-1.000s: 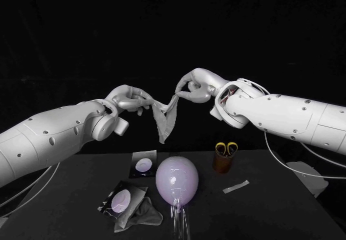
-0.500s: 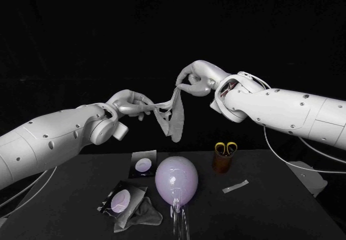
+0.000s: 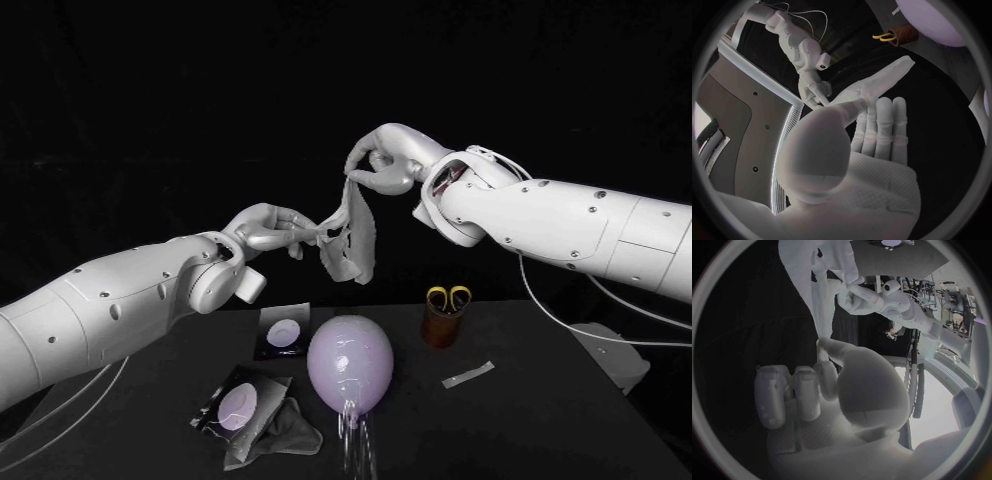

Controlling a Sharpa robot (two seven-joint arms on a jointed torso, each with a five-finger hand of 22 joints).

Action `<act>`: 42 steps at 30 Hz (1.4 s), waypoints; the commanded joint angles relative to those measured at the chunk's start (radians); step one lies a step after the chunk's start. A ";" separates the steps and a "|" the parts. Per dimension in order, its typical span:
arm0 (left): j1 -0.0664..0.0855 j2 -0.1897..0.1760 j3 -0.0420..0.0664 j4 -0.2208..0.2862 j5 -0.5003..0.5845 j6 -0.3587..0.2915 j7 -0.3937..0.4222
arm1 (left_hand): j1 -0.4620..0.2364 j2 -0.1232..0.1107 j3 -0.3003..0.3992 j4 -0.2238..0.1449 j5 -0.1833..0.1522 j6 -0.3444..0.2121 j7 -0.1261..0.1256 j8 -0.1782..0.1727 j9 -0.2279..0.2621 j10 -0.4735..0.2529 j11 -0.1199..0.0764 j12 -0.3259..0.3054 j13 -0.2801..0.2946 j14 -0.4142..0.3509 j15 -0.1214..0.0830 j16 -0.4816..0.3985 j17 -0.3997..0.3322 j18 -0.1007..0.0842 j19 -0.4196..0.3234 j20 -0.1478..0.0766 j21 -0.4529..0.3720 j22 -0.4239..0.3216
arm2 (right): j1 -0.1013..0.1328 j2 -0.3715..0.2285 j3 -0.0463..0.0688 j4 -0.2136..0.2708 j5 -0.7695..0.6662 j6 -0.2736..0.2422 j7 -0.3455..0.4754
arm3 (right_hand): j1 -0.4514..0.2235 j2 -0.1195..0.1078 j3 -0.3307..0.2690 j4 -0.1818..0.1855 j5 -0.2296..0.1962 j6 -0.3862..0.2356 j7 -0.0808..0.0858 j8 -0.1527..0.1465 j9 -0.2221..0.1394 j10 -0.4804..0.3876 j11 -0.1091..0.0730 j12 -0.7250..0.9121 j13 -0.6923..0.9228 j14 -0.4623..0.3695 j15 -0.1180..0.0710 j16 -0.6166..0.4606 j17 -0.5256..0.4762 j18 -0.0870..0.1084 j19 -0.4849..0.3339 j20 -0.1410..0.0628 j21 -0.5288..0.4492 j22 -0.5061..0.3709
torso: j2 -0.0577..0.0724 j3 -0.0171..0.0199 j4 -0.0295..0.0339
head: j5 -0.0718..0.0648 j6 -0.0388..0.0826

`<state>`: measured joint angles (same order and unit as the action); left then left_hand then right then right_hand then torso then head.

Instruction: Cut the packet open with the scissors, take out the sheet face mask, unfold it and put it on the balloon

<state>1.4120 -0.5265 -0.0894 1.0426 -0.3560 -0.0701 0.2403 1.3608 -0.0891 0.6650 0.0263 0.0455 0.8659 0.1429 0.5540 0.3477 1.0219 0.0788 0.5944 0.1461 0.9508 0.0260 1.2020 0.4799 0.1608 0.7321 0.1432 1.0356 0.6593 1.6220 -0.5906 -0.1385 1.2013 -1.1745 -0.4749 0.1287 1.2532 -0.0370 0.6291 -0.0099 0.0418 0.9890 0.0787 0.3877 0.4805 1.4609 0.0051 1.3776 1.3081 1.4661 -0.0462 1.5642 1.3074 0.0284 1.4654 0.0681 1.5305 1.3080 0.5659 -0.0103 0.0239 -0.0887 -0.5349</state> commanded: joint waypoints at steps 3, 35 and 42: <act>-0.007 0.004 0.001 -0.016 0.027 0.004 0.029 | 0.003 0.014 -0.008 0.002 0.003 -0.006 0.001 -0.008 -0.008 -0.014 0.002 -0.001 0.005 -0.013 0.002 -0.016 -0.007 0.013 -0.014 0.003 -0.012 -0.006 | 0.001 0.003 0.001 -0.007 0.007 -0.001 -0.012 | 0.003 0.011 0.000 -0.004 0.007 0.008 0.002 0.040 0.108 0.022 0.001 0.003 0.165 0.105 -0.007 0.007 0.263 -0.018 0.081 -0.009 0.000 0.249 | 0.000 0.0006 -0.0004 | -0.004 -0.003; -0.023 0.006 0.001 -0.037 -0.011 0.047 -0.010 | -0.086 -0.118 -0.162 0.007 0.003 -0.107 0.040 -0.140 -0.102 -0.209 0.081 -0.104 -0.046 -0.112 0.077 -0.028 -0.024 0.013 -0.074 0.070 -0.120 -0.068 | 0.001 0.010 0.001 -0.011 0.012 0.006 -0.018 | 0.003 0.011 0.001 -0.004 0.007 0.008 0.002 0.041 0.109 0.022 0.001 0.003 0.165 0.105 -0.007 0.007 0.263 -0.018 0.081 -0.010 0.000 0.249 | 0.001 0.0001 0.0015 | -0.010 -0.001; -0.023 0.018 0.002 -0.046 -0.010 -0.011 0.005 | -0.084 -0.120 -0.237 0.035 0.003 -0.116 0.032 -0.149 -0.115 -0.219 0.095 -0.152 -0.076 -0.137 0.090 -0.055 -0.057 0.019 -0.066 0.090 -0.183 -0.113 | 0.001 0.010 0.001 -0.007 0.016 0.008 -0.018 | 0.003 0.011 0.001 -0.004 0.007 0.008 0.002 0.041 0.109 0.022 0.001 0.003 0.165 0.105 -0.007 0.007 0.263 -0.018 0.081 -0.010 0.000 0.249 | 0.000 -0.0001 0.0010 | -0.011 -0.001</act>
<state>1.3885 -0.5128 -0.0890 0.9982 -0.3657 -0.0481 0.2280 1.2762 -0.2109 0.4345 0.0599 0.0464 0.7564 0.1736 0.4100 0.2328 0.8059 0.1697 0.4452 0.0721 0.8209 0.1183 1.1494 0.4251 0.1604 0.6686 0.2260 0.8568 0.5496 1.6219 -0.5810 -0.1386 1.1921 -1.1577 -0.4734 0.1127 1.2570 -0.0333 0.6289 -0.0098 0.0457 0.9896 0.0788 0.3877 0.4805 1.4606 0.0054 1.3773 1.3082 1.4661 -0.0462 1.5673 1.3077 0.0285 1.4675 0.0660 1.5293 1.3078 0.5664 -0.0103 0.0252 -0.0988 -0.5350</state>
